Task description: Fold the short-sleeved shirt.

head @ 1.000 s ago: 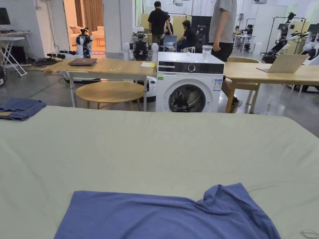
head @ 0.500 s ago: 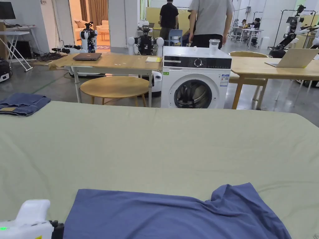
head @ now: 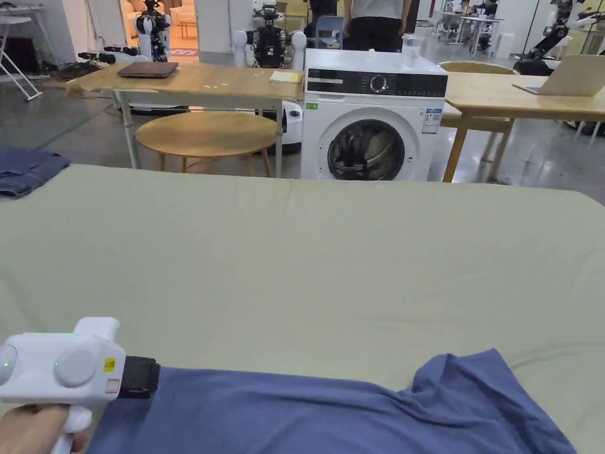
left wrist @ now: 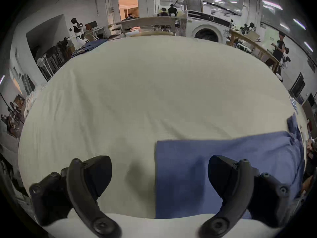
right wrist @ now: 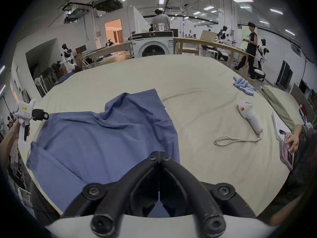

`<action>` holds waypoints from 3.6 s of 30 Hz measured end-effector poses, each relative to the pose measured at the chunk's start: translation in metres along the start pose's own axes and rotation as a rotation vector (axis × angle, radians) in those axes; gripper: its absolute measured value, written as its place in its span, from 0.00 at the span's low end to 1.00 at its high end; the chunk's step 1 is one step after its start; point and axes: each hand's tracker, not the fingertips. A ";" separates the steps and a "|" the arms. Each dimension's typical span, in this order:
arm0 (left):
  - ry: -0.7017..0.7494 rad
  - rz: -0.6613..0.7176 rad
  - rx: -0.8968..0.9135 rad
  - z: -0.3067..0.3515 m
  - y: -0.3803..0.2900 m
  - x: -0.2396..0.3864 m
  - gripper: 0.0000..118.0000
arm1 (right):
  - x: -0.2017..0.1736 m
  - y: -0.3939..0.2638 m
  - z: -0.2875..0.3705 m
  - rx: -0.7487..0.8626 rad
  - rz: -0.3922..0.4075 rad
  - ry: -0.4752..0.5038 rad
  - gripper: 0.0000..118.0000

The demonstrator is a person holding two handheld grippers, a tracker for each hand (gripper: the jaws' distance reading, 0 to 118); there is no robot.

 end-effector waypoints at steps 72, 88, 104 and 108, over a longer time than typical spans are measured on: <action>-0.251 0.021 0.167 0.180 -0.239 -0.061 0.12 | 0.036 -0.128 0.090 -0.054 -0.061 0.150 0.15; -0.063 0.084 0.281 0.240 -0.231 -0.031 0.02 | -0.051 -0.107 0.160 0.286 -0.082 0.055 0.00; -0.549 0.273 -0.121 0.165 -0.164 -0.122 0.02 | -0.111 -0.080 0.190 0.403 0.021 -0.017 0.00; -0.656 0.320 -0.210 0.135 -0.154 -0.133 0.03 | -0.115 -0.075 0.187 0.399 0.016 -0.021 0.00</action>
